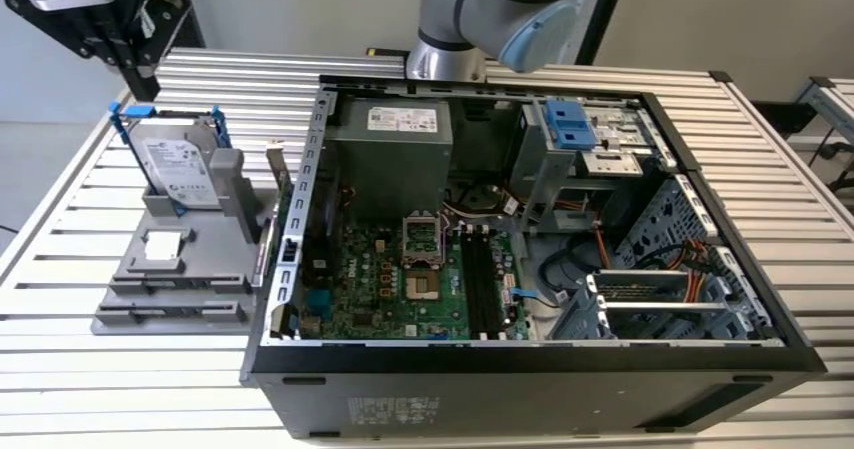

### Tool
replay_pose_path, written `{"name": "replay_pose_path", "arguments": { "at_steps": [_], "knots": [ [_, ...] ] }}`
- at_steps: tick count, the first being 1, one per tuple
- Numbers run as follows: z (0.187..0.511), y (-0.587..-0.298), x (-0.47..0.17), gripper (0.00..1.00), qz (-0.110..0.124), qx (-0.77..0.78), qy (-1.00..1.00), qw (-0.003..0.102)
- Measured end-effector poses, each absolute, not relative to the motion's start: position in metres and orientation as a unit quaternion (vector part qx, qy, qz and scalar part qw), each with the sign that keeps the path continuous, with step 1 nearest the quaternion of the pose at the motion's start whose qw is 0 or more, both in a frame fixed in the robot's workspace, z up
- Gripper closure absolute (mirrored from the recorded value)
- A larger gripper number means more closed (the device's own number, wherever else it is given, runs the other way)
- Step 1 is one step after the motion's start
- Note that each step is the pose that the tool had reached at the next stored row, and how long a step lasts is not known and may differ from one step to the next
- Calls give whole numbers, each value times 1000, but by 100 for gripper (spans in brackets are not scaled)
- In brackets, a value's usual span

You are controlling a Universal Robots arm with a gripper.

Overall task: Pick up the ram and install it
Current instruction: 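Reach for the ram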

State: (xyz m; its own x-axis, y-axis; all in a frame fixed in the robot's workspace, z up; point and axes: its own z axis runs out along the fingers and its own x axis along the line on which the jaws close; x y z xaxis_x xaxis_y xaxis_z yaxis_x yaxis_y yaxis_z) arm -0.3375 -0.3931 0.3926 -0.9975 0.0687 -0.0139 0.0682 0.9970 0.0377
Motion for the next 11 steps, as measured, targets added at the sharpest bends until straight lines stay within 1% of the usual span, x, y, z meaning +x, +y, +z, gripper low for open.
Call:
{"name": "replay_pose_path", "arguments": {
  "at_steps": [7, 11],
  "knots": [
    [393, -393, -348, 100, 20, 34, 999, 7],
    [392, -403, -348, 100, 20, 34, 999, 6]
  ]
}}
